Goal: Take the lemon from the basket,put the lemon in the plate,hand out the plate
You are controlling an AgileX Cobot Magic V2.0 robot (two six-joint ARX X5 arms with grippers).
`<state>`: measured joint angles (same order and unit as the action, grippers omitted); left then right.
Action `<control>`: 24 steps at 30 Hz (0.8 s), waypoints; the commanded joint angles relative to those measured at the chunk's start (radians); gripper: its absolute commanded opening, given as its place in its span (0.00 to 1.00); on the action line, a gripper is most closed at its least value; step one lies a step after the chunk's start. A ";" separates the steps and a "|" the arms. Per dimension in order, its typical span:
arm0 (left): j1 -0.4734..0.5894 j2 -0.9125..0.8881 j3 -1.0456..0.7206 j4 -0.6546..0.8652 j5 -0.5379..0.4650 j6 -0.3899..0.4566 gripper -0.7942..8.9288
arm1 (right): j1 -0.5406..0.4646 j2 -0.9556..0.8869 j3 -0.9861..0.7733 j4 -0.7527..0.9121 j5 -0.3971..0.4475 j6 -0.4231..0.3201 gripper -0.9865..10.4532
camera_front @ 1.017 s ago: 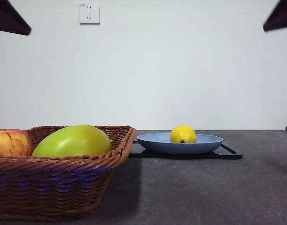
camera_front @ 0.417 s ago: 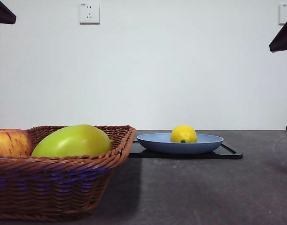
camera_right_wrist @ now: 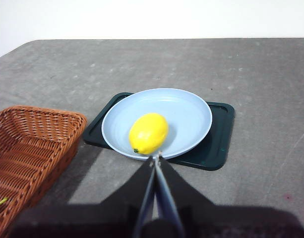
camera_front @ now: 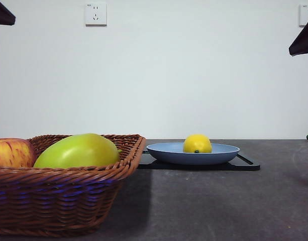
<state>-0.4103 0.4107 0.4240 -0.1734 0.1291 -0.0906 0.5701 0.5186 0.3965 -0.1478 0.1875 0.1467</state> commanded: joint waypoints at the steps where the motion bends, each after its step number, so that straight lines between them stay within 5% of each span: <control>1: 0.019 -0.092 0.006 -0.006 0.009 0.003 0.09 | 0.007 0.004 0.010 0.011 0.003 0.013 0.09; 7: 0.168 -0.310 -0.006 -0.122 0.002 0.119 0.09 | 0.007 0.004 0.010 0.011 0.005 0.013 0.09; 15: 0.389 -0.400 -0.188 -0.081 0.002 0.113 0.09 | 0.007 0.004 0.010 0.011 0.005 0.013 0.09; 24: 0.445 -0.401 -0.408 0.082 0.000 0.065 0.09 | 0.007 0.004 0.010 0.011 0.005 0.013 0.09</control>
<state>0.0292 0.0132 0.0181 -0.1104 0.1326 -0.0040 0.5701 0.5186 0.3965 -0.1478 0.1875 0.1467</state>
